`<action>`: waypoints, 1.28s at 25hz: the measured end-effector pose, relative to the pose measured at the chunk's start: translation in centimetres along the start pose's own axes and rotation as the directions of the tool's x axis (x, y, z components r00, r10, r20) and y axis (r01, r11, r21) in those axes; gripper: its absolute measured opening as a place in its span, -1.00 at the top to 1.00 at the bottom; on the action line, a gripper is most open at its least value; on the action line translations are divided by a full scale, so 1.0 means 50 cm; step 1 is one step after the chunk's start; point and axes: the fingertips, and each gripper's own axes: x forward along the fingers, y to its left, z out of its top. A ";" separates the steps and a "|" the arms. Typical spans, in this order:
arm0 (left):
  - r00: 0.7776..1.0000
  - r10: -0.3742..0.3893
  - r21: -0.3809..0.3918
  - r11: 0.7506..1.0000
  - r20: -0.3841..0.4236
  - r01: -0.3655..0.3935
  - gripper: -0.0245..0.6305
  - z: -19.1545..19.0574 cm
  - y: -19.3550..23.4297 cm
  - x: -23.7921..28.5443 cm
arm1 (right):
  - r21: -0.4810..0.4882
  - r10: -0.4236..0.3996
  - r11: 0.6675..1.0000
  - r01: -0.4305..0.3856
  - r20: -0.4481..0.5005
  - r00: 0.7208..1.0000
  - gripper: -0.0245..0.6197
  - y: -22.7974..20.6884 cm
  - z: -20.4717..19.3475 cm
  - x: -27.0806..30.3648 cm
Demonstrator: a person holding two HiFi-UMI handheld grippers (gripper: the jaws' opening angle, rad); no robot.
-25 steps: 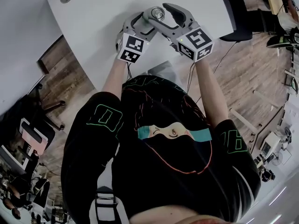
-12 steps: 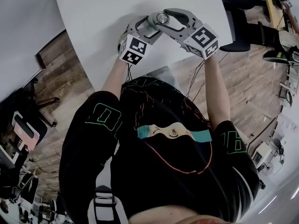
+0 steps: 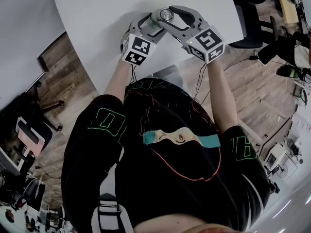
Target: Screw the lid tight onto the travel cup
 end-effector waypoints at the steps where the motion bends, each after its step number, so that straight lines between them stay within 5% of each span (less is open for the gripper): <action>1: 1.000 0.000 0.001 1.000 0.000 0.000 -0.11 0.000 0.001 -0.001 | 0.026 -0.037 0.999 0.036 0.016 0.999 0.19 -0.001 0.001 0.000; 9: 1.000 0.005 0.002 1.000 0.001 -0.005 -0.11 0.002 0.001 0.001 | 0.182 -0.344 0.927 0.329 0.058 0.937 0.19 -0.012 0.000 -0.009; 14: 1.000 0.007 0.003 1.000 0.002 -0.007 -0.11 -0.001 0.005 -0.002 | 0.216 -0.415 0.892 0.396 0.052 0.908 0.19 -0.010 0.003 -0.005; 25: 1.000 0.001 0.002 1.000 -0.001 -0.001 -0.11 -0.006 0.001 0.003 | 0.068 -0.142 0.988 0.138 0.068 0.987 -0.02 0.010 0.004 0.001; 32: 1.000 -0.002 -0.004 1.000 -0.006 0.002 -0.11 -0.006 -0.001 -0.001 | -0.074 0.072 0.995 -0.073 -0.006 0.997 -0.03 0.022 0.008 -0.003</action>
